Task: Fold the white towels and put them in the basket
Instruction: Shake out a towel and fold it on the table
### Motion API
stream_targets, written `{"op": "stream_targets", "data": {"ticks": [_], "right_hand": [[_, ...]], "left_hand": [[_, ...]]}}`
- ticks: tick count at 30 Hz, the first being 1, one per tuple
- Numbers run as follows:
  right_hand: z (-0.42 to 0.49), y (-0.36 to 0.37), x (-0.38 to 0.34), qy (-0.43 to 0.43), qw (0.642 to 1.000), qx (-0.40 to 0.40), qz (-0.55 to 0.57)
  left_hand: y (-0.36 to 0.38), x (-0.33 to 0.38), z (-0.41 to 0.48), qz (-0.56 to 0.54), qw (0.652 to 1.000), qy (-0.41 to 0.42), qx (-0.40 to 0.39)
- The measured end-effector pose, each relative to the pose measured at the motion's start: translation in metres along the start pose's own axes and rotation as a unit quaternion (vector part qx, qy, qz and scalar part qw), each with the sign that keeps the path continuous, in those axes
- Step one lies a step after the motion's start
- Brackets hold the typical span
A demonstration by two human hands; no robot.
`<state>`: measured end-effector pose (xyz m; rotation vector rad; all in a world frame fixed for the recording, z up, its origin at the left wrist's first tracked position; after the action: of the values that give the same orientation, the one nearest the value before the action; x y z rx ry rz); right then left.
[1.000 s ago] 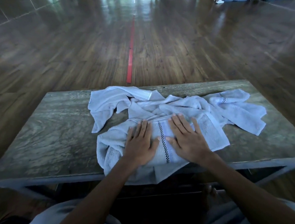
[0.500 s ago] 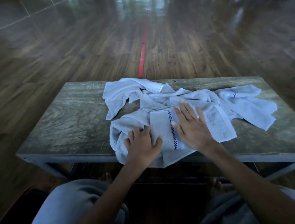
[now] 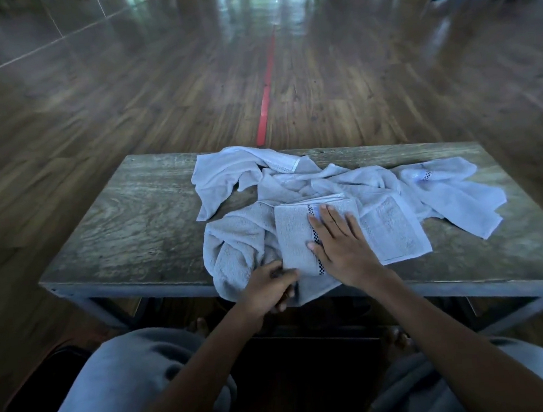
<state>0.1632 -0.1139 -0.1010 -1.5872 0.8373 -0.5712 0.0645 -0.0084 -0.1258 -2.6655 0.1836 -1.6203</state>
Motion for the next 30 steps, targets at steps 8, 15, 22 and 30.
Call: {"op": "stream_targets", "data": {"ticks": [8, 15, 22, 30], "right_hand": [[0.0, -0.002, 0.0, 0.004, 1.0, 0.005, -0.001], [0.0, -0.004, 0.0, 0.004, 1.0, 0.008, 0.003], [-0.015, -0.025, 0.015, -0.008, 0.994, 0.031, 0.105], [-0.082, -0.024, 0.099, 0.148, 0.917, 0.061, 0.366]], "left_hand": [[0.0, 0.003, -0.001, -0.009, 0.999, 0.045, -0.015], [-0.006, 0.006, -0.004, -0.089, 0.991, 0.087, 0.043], [-0.031, 0.016, -0.013, -0.052, 0.981, 0.091, 0.165], [-0.005, 0.092, 0.005, 0.228, 0.921, 0.27, 0.164]]}}
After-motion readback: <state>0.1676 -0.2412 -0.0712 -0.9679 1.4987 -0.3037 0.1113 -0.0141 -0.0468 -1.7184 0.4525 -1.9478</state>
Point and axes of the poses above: each hand's wrist, its own z-axis towards the middle knuckle, its own y-axis out of the palm, x = y × z, the point moved 10 cm from there along z, towards the middle knuckle, and after that the axes turned 13 degrees about -x, right-handed, at the moved point
